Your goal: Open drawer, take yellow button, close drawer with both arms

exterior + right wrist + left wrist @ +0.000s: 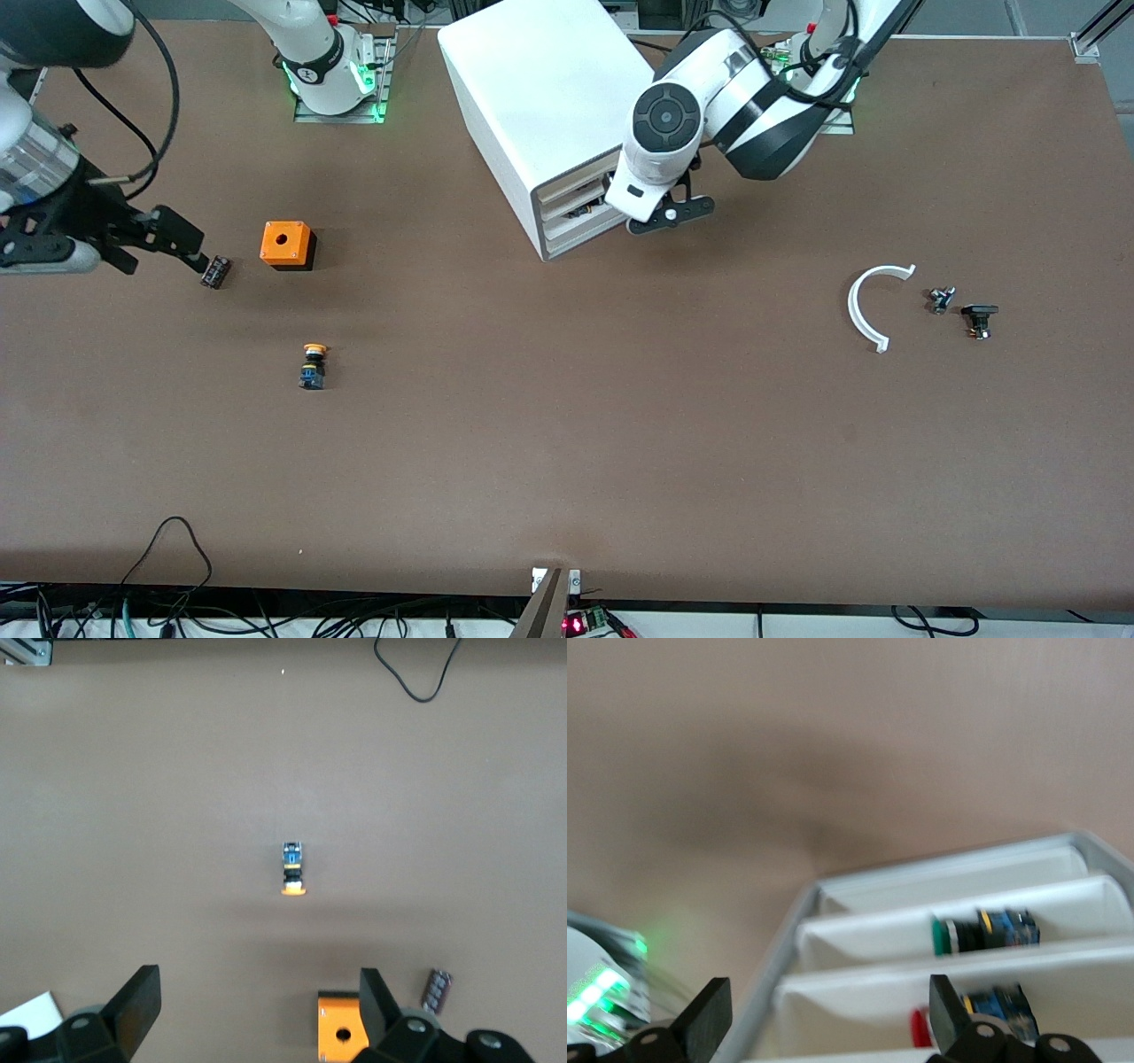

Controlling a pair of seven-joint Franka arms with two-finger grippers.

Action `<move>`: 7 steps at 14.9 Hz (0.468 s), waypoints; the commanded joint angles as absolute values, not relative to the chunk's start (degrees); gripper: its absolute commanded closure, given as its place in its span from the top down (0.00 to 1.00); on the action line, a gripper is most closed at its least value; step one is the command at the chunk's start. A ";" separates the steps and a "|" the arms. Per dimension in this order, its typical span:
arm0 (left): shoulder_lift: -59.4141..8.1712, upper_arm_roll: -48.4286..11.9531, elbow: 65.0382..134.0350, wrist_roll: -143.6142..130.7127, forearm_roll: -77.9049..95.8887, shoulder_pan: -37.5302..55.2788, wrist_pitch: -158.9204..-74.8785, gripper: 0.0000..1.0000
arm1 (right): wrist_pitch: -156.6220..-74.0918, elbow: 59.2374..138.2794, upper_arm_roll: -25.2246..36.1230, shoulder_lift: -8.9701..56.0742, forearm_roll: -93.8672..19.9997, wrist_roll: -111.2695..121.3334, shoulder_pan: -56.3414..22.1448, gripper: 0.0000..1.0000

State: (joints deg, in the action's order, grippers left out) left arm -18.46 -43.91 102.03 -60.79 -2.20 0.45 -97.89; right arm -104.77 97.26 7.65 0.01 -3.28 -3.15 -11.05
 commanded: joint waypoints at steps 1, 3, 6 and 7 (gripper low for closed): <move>-18.11 -44.38 94.95 -53.65 -6.58 -2.97 -90.03 0.98 | -100.55 93.44 7.29 0.18 -2.64 -4.48 -10.99 0.99; -18.02 -44.38 90.98 -46.44 -7.91 -7.18 -86.32 0.98 | -100.11 91.76 7.29 0.26 -2.20 -4.22 -11.07 0.99; -16.96 -44.38 87.81 -37.65 -8.00 -12.72 -85.96 0.98 | -96.95 86.85 7.38 1.05 -2.20 -3.87 -11.07 0.99; -16.96 -44.38 86.24 -34.83 -8.00 -14.40 -85.96 0.98 | -96.60 85.27 7.47 1.49 -2.20 -3.52 -10.99 0.99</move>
State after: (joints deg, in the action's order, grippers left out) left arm -17.39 -43.74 89.12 -40.51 -6.82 -11.56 -87.37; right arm -99.46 90.12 7.55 0.16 -3.05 -3.40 -11.06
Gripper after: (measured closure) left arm 0.018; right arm 0.004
